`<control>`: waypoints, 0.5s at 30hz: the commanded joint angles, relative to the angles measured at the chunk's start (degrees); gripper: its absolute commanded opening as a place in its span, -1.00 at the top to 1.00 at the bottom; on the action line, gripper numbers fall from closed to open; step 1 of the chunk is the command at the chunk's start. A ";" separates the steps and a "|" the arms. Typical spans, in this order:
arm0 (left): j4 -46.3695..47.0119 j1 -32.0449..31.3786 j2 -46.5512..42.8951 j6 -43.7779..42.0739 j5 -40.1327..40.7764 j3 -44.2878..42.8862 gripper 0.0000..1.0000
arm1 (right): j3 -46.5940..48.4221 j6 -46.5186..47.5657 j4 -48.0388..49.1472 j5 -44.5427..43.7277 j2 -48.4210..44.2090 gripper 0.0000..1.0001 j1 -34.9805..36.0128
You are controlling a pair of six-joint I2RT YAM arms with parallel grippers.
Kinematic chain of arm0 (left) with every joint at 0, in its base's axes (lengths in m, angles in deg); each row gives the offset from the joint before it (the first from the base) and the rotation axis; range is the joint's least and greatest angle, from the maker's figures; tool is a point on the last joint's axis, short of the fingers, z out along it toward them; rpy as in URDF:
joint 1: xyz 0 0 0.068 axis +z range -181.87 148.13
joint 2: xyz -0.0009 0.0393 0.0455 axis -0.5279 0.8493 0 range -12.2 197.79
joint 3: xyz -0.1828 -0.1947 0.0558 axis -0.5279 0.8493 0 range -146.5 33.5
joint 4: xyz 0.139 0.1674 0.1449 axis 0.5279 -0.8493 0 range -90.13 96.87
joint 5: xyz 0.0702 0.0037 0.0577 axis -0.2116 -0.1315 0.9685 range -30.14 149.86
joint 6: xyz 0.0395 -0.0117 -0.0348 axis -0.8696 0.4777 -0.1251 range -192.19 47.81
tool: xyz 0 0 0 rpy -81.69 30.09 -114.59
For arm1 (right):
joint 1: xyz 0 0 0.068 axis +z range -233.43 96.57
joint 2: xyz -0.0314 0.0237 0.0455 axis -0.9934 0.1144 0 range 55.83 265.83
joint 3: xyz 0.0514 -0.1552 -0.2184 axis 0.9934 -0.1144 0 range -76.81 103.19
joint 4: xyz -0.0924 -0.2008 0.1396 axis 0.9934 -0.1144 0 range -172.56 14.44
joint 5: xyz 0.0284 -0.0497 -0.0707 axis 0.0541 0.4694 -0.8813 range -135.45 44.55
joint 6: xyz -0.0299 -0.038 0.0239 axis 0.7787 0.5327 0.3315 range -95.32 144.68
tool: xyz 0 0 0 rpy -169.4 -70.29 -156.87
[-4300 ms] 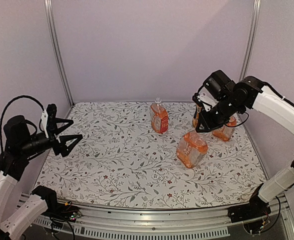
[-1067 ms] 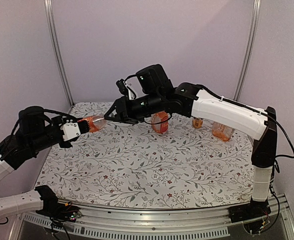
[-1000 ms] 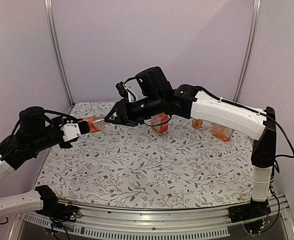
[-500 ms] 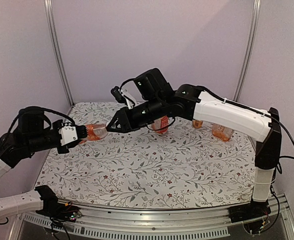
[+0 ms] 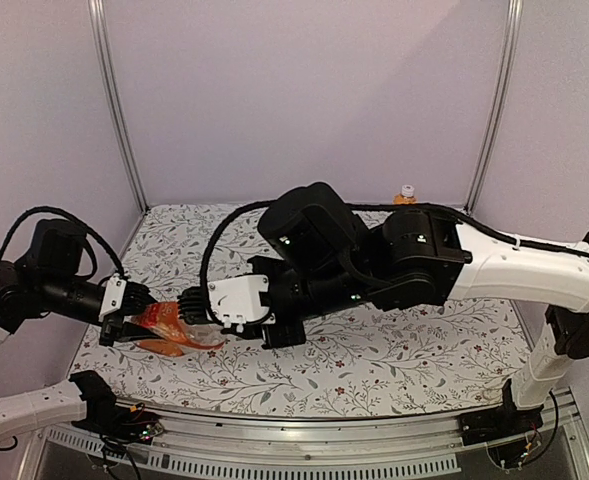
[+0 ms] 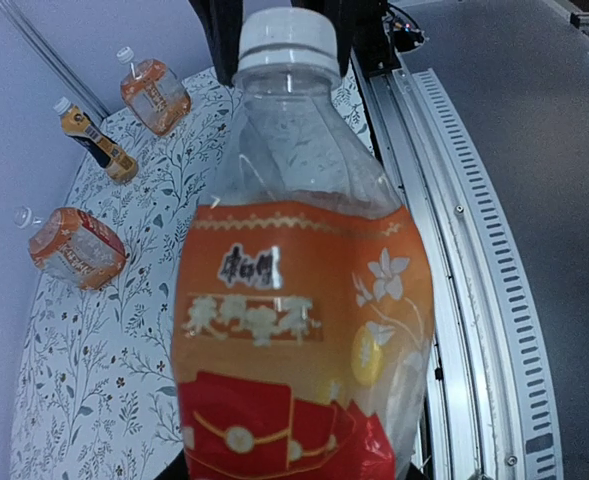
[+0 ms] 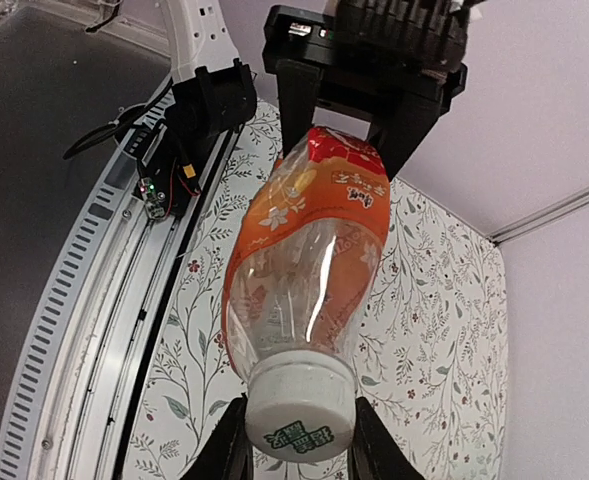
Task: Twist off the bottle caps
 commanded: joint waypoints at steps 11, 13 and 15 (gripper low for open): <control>9.95 0.68 -1.28 2.83 9.03 3.31 0.51 | -1.87 1.38 7.88 -24.81 -1.15 -0.97 -1.82; 14.57 0.66 -1.39 2.75 15.97 4.74 0.51 | -0.85 -6.59 6.68 -21.51 -1.50 -0.97 -4.65; 18.03 0.66 -1.37 2.15 21.77 5.75 0.51 | -0.60 -19.54 6.30 -11.92 -2.03 -0.97 -8.39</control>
